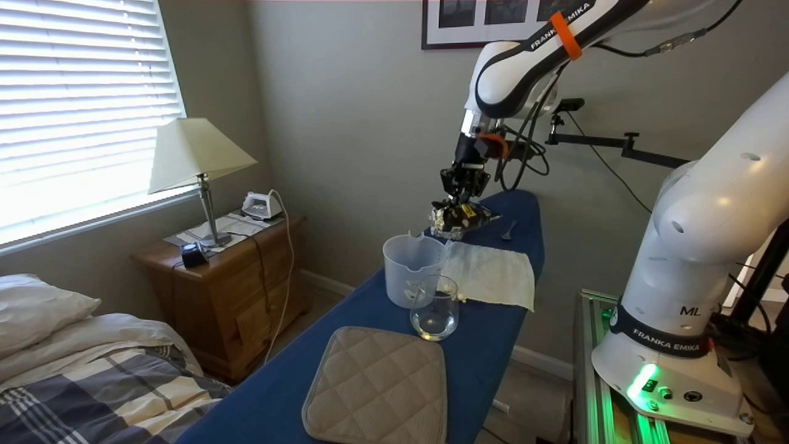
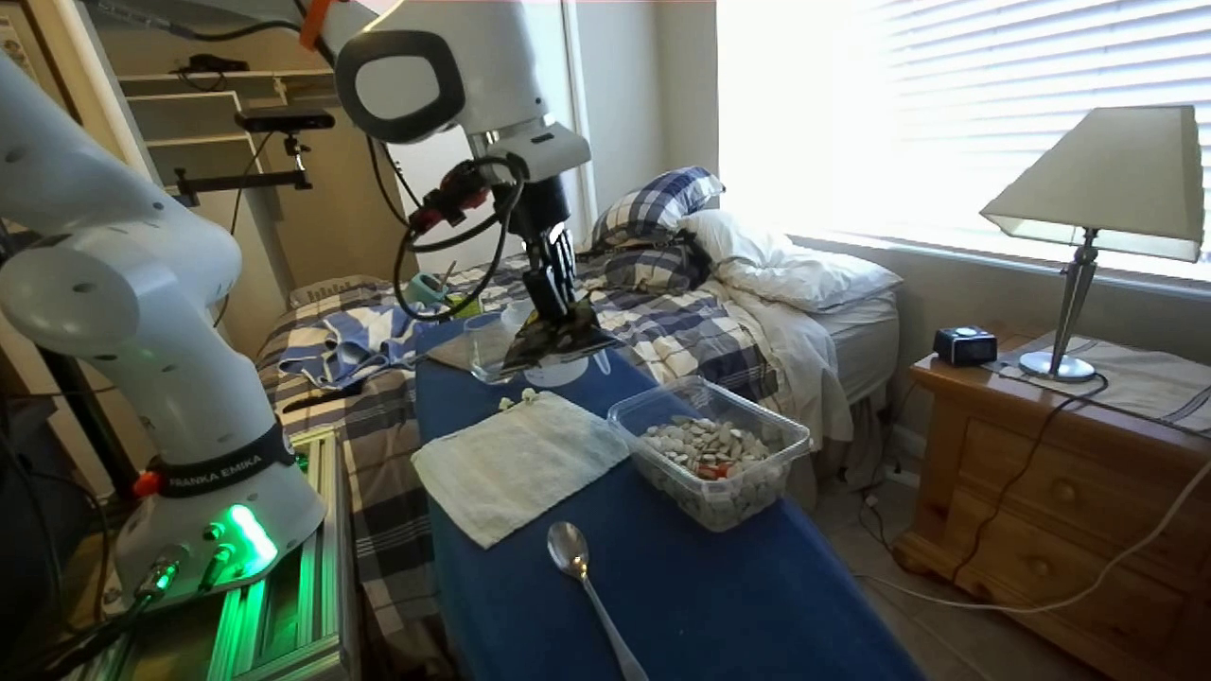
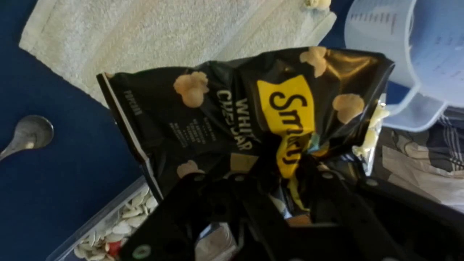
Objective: Empty the black packet into the lunchbox
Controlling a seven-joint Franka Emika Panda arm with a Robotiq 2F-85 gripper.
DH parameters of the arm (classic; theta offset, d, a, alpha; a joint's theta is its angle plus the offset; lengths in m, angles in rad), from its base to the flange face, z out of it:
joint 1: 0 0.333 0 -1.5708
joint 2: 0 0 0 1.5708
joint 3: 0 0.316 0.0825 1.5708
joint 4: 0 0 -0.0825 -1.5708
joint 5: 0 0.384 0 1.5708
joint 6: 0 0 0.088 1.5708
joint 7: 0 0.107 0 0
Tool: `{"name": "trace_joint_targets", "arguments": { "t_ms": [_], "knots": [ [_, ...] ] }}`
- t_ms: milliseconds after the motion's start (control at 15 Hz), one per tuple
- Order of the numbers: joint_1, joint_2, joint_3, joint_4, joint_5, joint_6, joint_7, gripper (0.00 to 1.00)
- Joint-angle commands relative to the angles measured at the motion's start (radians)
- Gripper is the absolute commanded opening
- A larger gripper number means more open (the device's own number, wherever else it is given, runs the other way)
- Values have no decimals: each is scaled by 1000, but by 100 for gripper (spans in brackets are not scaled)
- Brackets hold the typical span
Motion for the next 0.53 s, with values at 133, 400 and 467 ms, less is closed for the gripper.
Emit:
{"name": "trace_joint_targets", "arguments": {
  "t_ms": [133, 400, 467],
  "knots": [
    [-12, 0, -8, 25, 2, -2, -10, 19],
    [-14, 33, -23, 52, -3, 35, -44, 5],
    [-8, 37, -32, 60, 2, 45, -69, 5]
  ]
}}
